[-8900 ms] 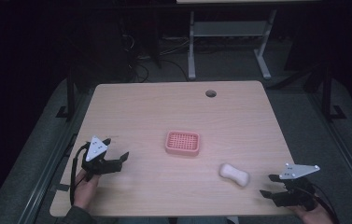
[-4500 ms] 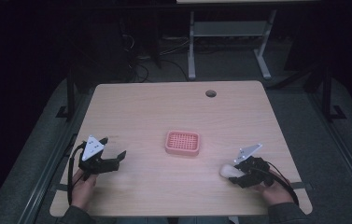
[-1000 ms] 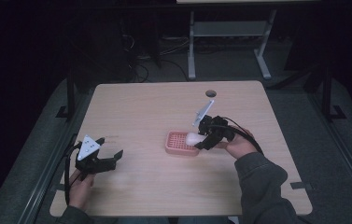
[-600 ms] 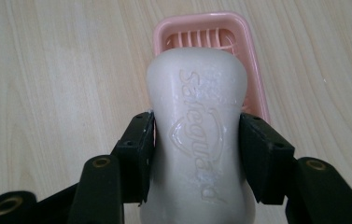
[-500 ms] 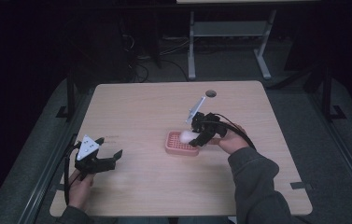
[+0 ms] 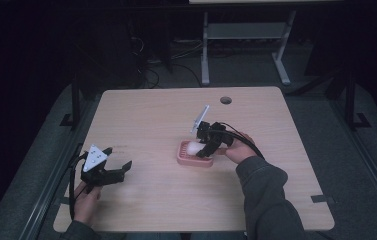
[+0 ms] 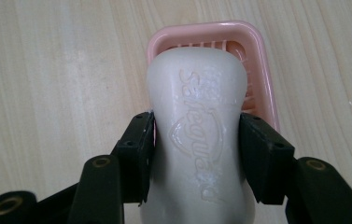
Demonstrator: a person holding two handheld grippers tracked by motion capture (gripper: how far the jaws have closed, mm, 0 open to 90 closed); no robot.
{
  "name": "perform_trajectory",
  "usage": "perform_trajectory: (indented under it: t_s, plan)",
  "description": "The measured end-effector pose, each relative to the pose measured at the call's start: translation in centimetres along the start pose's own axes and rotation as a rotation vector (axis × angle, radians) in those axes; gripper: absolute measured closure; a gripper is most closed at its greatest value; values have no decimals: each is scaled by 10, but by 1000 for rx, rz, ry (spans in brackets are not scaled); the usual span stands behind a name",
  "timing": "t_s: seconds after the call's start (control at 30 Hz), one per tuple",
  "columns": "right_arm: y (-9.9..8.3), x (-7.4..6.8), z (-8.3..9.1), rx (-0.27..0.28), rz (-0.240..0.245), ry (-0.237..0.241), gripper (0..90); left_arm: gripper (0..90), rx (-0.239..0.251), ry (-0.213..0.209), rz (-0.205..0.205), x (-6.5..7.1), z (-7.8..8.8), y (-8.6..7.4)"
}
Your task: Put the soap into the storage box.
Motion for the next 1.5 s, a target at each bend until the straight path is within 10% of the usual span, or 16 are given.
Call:
perform_trajectory:
  t_s: [0.67, 1.5]
  plan:
    - [7, 11, -33, -45, -34, 26, 476, 142, 3, 2, 3, -1, 1, 0]
    - [8, 11, -36, -54, -27, 17, 477, 142, 2, 1, 4, -1, 1, 0]
Point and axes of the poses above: each handheld gripper's, and its own axes: z roughly backward along the jaws, y roughly out of its top, x roughly to its right, the point moved 6 cm from there along -z, roughly forward along the jaws, and after that the axes turned 1 degree about x, right-handed, at the moved point
